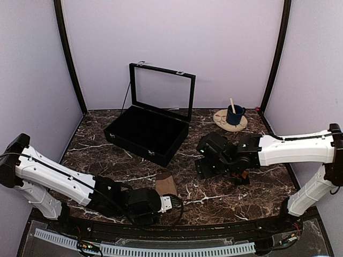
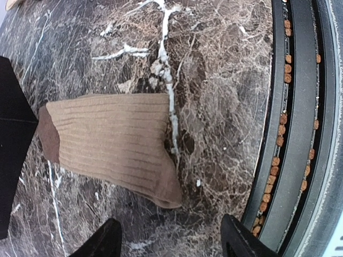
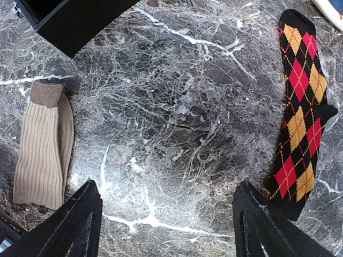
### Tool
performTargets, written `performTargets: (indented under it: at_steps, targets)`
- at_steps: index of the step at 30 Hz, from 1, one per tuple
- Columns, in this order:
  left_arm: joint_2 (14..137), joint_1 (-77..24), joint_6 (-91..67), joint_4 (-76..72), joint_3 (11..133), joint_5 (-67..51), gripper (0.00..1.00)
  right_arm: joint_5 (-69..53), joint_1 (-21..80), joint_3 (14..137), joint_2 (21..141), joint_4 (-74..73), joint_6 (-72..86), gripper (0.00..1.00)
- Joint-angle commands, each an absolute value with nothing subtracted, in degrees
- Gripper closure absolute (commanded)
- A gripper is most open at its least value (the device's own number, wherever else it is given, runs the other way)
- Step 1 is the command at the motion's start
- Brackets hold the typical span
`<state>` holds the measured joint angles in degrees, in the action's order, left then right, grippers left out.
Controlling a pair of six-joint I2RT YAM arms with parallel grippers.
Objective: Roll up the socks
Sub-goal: Pick up the sock from the center of the board.
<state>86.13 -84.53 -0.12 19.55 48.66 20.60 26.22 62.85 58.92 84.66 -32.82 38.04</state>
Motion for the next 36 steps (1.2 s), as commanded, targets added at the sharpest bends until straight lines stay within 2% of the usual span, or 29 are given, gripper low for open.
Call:
performTargets:
  at_steps: [1, 22, 36]
  targets:
    - [86.8, -85.0, 4.6, 15.7, 48.7, 23.4, 0.35, 25.7, 62.2, 57.9, 83.0, -32.3, 38.9, 0.23]
    - [94.4, -84.9, 9.3, 10.8, 47.2, 24.4, 0.45, 24.5, 60.7, 57.6, 82.6, -31.7, 37.2, 0.24]
    - [95.5, -83.6, 9.3, 11.3, 46.1, 23.6, 0.47, 23.4, 59.6, 57.4, 83.1, -30.8, 36.0, 0.25]
